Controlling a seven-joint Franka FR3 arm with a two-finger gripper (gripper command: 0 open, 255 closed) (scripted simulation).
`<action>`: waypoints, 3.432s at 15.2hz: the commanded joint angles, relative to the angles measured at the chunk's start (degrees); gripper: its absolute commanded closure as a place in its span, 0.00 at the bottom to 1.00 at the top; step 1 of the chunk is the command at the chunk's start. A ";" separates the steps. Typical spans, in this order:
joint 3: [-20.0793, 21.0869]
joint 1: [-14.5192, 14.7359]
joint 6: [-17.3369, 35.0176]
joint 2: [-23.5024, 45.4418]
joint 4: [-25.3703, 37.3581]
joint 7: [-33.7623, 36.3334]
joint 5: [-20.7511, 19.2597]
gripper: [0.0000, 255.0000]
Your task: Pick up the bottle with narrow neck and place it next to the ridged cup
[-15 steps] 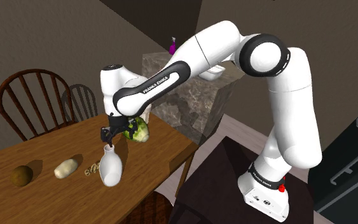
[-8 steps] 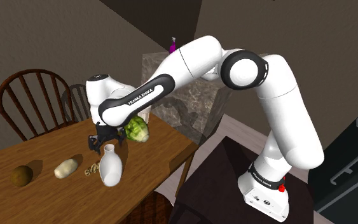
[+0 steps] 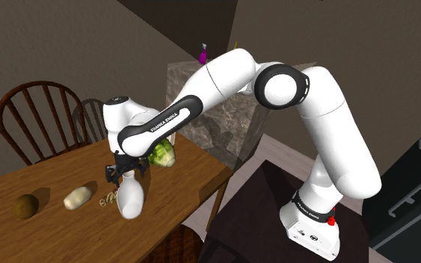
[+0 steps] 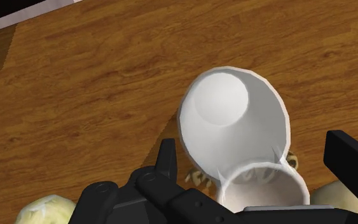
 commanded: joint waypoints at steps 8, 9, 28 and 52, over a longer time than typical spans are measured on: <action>-0.01 -0.01 0.05 0.05 0.02 -0.01 -0.01 1.00; -0.01 -0.02 0.05 0.07 0.03 -0.03 -0.01 1.00; 1.24 -0.87 -6.62 -6.94 -0.24 -0.57 1.45 1.00; 2.66 -1.49 -20.69 -15.00 5.95 -1.48 3.59 1.00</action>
